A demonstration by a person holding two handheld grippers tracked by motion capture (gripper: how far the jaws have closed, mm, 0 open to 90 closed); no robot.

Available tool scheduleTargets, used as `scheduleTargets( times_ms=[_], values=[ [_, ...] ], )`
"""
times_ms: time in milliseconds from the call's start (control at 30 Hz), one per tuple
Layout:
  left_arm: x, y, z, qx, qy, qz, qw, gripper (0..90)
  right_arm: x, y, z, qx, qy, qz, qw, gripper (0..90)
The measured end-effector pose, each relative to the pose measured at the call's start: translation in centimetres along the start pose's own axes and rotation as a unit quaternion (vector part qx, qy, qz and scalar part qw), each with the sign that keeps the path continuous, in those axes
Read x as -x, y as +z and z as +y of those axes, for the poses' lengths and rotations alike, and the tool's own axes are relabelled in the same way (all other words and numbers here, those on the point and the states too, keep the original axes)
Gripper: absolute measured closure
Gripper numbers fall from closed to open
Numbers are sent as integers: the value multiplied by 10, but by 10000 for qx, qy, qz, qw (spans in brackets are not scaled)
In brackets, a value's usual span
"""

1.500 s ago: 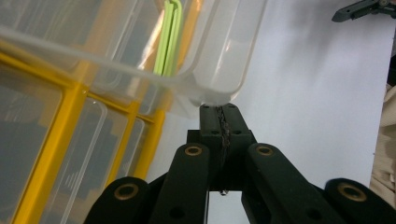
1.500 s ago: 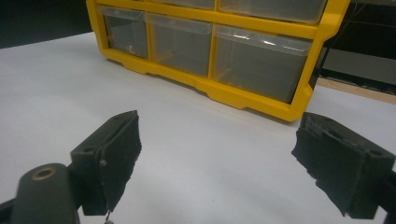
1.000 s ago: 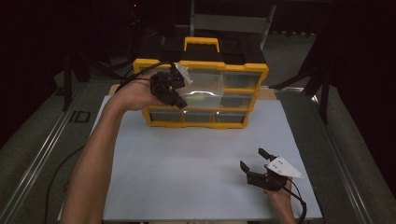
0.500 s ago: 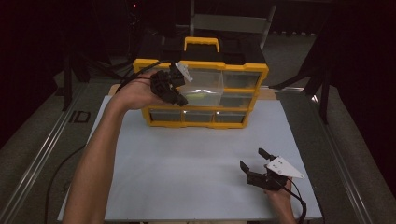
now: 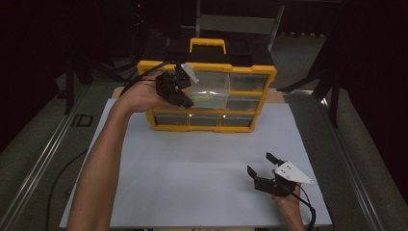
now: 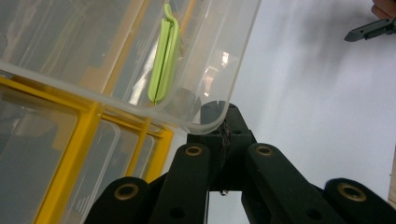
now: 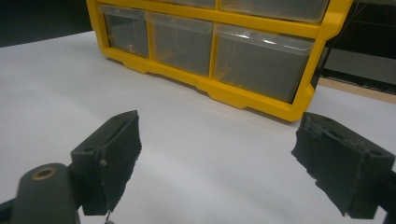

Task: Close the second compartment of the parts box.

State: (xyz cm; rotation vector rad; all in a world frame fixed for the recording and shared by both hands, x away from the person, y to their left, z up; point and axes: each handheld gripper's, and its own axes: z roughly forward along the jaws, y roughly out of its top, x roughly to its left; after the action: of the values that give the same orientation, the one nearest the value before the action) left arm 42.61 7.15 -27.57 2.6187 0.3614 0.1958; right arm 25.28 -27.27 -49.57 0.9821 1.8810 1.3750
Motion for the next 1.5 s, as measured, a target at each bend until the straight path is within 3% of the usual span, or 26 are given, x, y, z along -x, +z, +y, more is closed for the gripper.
scheduleTargets(
  times_ms=[333, 467, 1000, 1200, 1500],
  values=[
    [-1, 0, 1, -53, 21, 34, 10000, 900, 0, 0, 0, 3, -8, 8, 10000, 141],
    [-4, -3, 1, 92, -122, 73, 9999, 900, 0, 1, 0, -4, -8, 11, 10000, 141],
    [-10, 2, 4, 90, -221, 198, 9995, 900, 0, 0, 0, 2, -15, 9, 10000, 141],
    [-12, 5, 5, 38, -281, 102, 9995, 900, 0, 1, 0, -9, -9, 16, 10000, 141],
    [-13, 7, 7, 105, -280, 150, 9994, 900, 1, 1, 0, -9, -15, 14, 10000, 141]
  ],
)
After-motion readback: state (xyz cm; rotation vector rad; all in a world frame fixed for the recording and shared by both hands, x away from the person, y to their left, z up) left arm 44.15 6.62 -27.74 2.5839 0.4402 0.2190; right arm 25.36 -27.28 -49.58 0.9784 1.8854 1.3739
